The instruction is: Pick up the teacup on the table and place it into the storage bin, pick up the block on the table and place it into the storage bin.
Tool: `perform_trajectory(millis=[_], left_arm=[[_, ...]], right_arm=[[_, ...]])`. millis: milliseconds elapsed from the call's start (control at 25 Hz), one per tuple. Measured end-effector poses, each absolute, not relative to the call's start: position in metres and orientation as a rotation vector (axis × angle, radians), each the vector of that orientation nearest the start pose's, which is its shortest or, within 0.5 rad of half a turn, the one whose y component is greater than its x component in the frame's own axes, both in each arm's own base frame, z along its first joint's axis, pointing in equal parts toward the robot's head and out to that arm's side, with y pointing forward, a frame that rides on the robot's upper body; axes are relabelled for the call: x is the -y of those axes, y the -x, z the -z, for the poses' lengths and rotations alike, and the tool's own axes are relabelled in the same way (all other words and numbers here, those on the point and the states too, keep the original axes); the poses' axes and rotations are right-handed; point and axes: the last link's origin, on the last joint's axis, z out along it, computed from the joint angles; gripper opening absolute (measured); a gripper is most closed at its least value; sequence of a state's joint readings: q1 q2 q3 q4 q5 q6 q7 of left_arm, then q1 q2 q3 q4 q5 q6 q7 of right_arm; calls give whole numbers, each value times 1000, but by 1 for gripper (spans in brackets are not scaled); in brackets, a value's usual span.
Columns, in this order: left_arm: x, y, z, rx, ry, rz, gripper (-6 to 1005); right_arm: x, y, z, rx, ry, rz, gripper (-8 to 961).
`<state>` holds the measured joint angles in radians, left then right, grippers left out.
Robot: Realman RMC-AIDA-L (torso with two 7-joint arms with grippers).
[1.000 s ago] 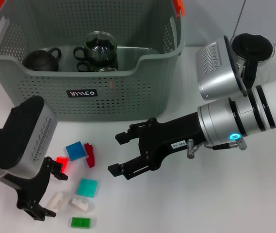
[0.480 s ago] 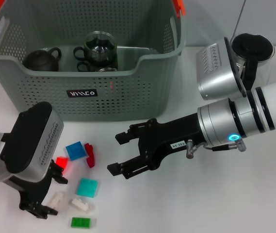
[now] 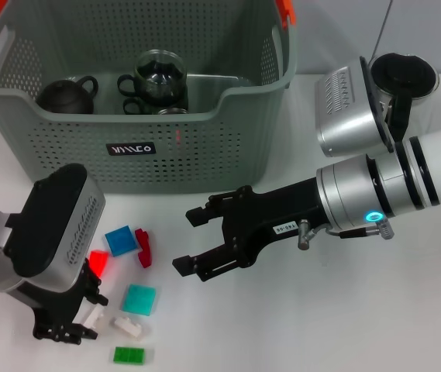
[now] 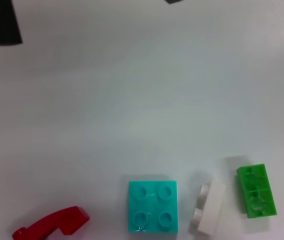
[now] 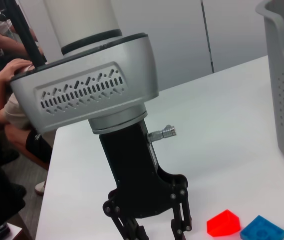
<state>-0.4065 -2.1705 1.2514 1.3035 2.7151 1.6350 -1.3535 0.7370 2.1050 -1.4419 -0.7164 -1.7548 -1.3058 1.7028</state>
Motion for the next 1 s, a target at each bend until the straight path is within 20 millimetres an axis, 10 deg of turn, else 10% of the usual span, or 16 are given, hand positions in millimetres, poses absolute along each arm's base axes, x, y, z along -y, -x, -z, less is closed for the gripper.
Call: perform_trajectory(millis=[520,1000], left_arm=[[-299,252,1,-133,3072,-647,453],[-326,214,-96,415,2830,441,500]], right_arm=[[-347,-142,93,-457,3124,-408,900],[-340,-163,80,-526,3141,-399,899]])
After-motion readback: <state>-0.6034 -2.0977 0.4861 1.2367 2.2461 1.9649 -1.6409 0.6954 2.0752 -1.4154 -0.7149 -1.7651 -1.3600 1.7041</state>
